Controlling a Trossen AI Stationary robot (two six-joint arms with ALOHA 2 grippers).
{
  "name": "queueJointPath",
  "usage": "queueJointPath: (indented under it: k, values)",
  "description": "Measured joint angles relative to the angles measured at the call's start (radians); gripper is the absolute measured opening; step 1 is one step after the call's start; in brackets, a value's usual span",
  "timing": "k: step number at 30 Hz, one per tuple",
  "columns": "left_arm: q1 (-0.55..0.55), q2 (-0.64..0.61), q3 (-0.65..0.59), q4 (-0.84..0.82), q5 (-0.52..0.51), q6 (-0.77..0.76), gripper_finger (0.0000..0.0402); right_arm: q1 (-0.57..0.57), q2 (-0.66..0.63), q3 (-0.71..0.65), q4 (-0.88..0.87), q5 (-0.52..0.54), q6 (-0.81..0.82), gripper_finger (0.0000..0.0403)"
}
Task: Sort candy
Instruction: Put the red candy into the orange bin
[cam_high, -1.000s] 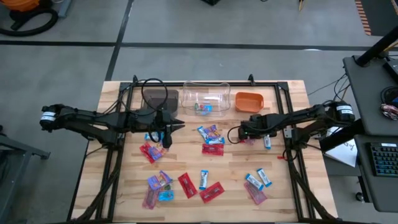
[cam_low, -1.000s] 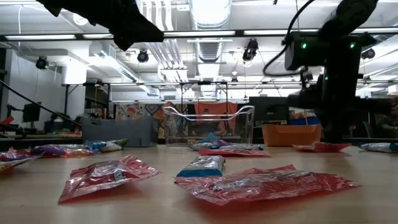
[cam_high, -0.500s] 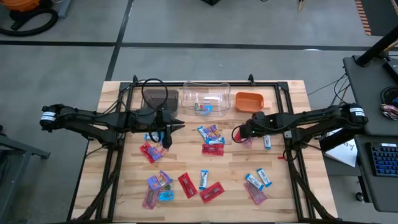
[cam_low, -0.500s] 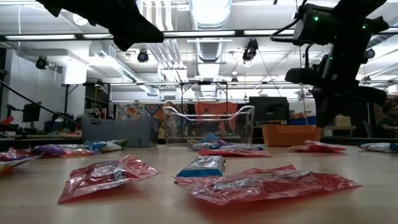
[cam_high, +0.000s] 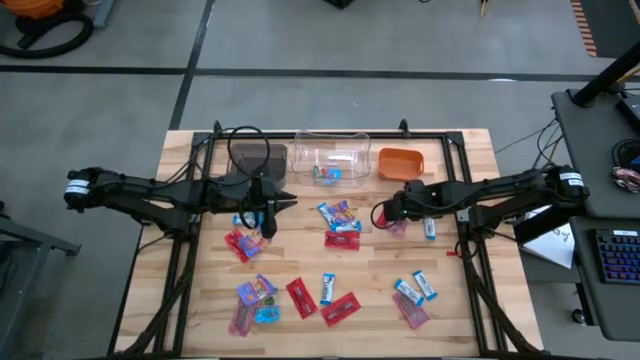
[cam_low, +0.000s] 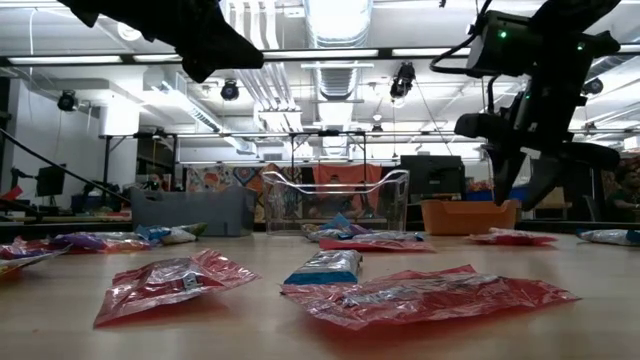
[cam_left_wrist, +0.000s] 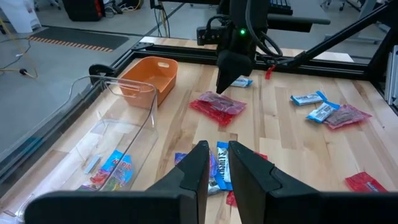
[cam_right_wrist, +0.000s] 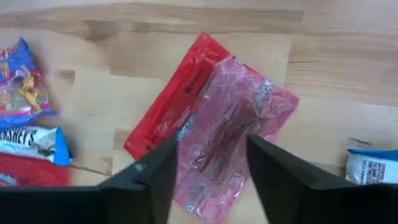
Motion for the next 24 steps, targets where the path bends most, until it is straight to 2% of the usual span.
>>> queueJointPath:
  k: [7, 12, 17, 24]
  values:
    - [0.000, 0.000, 0.000, 0.000, 0.000, 0.000, 0.0045, 0.002, 0.118, 0.000, 0.006, 0.008, 0.066, 0.0291]
    - [0.000, 0.000, 0.000, -0.001, 0.000, 0.000, 0.0045, 0.000, 0.230, 0.003, 0.063, 0.011, 0.068, 0.0313]
    - [0.000, 0.000, 0.000, -0.003, 0.000, -0.001, 0.0045, 0.000, 0.279, 0.010, 0.082, 0.016, 0.064, 0.0283]
    - [0.000, 0.000, -0.001, -0.003, 0.000, -0.001, 0.0045, 0.003, 0.255, 0.009, 0.100, 0.013, 0.078, 0.0176]
